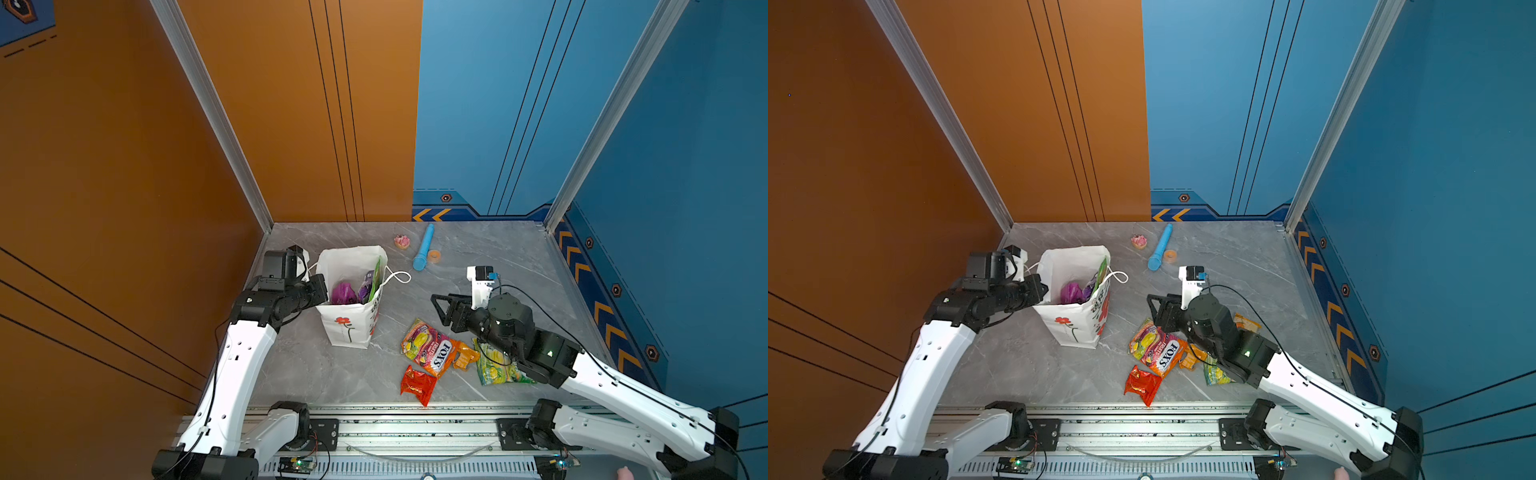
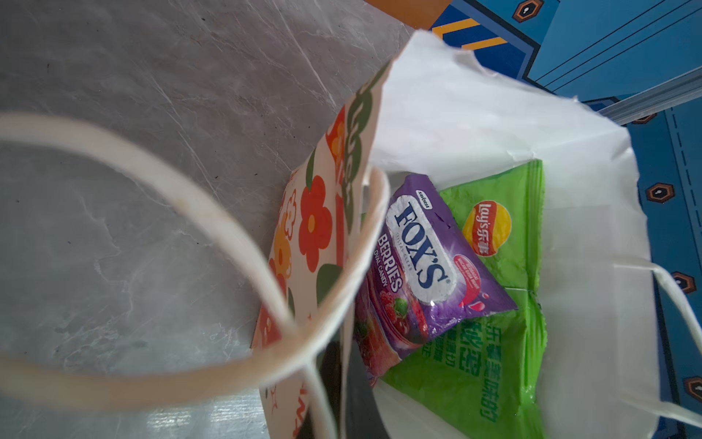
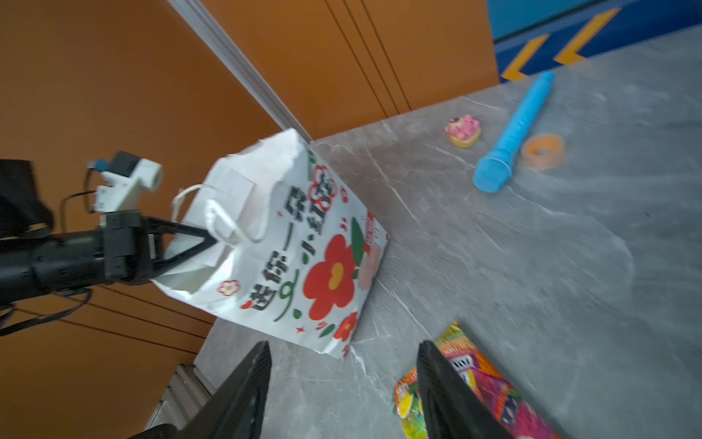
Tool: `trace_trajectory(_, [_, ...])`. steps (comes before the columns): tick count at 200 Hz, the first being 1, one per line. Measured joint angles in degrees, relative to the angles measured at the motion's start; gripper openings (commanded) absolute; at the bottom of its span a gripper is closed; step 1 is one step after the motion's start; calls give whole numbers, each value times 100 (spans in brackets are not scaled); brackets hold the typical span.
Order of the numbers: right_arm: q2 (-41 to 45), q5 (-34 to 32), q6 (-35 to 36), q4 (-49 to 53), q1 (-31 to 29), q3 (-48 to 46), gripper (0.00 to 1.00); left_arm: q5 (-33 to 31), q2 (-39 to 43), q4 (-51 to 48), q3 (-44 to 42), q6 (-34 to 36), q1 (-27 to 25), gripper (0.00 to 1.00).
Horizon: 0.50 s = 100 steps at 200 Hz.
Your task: Place the snacks into the paper bag
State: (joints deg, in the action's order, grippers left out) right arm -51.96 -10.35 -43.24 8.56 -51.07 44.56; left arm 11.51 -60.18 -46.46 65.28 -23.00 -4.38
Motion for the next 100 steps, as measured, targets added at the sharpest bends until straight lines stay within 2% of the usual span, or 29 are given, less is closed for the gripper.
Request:
trace_trajectory(60, [345,-326,-1825,413,181,-1259,62,-236,396,168,-348,212,4,0])
trace_trajectory(100, [328,-787,-3222,570,-365,-1928,62,-299,426,173,-369,306,15,0])
